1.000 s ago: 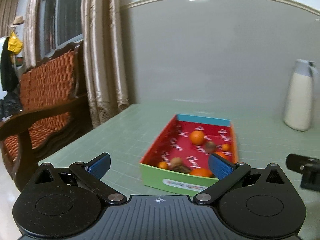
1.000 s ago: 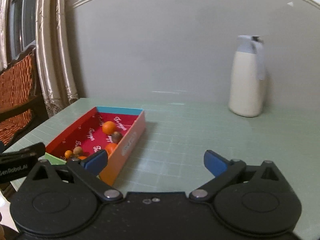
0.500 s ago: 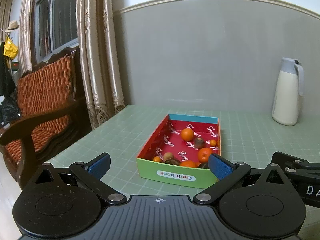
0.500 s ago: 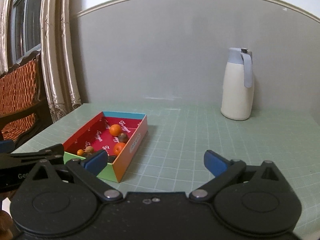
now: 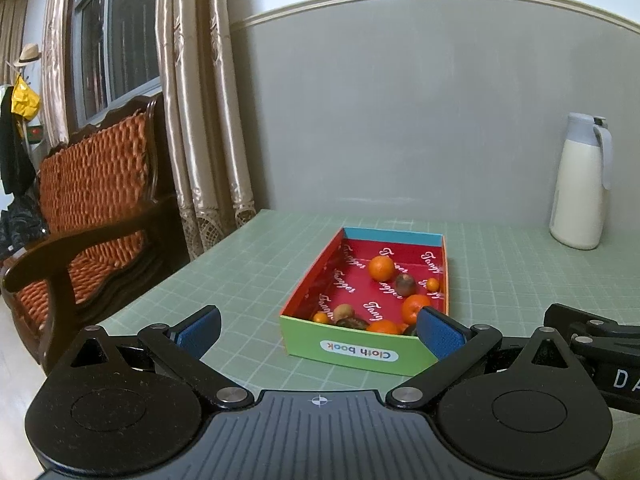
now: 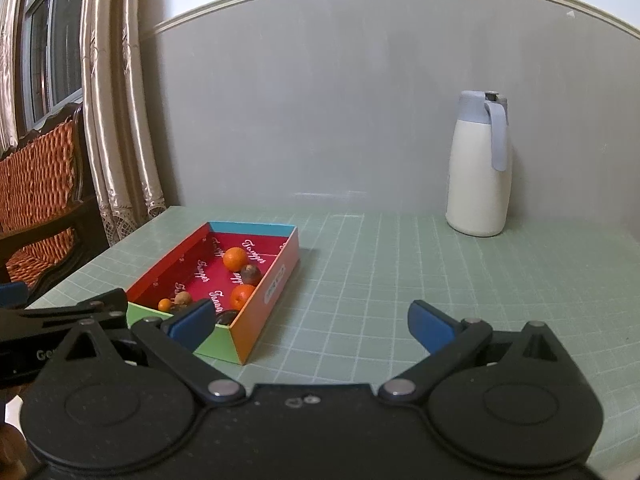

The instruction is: Organize fruits

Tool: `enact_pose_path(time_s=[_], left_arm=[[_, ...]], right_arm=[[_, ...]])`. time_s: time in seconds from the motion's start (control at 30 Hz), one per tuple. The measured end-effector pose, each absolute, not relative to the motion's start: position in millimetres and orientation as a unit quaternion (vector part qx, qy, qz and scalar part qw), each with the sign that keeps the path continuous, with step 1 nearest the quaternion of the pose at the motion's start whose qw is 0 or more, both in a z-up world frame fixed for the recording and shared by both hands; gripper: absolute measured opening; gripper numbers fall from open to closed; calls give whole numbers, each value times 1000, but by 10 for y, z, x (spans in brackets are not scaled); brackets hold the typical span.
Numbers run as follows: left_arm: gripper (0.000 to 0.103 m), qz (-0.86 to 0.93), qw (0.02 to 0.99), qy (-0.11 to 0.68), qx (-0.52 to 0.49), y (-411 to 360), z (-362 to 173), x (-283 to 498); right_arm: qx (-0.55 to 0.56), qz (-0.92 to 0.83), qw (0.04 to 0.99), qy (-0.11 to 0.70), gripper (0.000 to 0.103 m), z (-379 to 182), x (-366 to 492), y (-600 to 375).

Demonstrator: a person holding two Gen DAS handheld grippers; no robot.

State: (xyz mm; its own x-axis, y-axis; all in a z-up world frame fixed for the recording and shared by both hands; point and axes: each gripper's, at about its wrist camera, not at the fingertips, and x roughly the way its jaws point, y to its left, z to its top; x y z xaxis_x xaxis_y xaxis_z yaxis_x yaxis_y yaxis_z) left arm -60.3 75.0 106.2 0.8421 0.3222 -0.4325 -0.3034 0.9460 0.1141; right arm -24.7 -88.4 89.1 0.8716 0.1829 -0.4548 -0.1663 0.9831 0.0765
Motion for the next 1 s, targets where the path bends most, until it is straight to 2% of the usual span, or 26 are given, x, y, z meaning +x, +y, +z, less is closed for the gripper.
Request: enact_pose_path(time_s=[1.0], left_arm=[[103,167,959,227,23,744,1052,-603]], right_arm=[[23,94,966,241,103,870,-244,-870]])
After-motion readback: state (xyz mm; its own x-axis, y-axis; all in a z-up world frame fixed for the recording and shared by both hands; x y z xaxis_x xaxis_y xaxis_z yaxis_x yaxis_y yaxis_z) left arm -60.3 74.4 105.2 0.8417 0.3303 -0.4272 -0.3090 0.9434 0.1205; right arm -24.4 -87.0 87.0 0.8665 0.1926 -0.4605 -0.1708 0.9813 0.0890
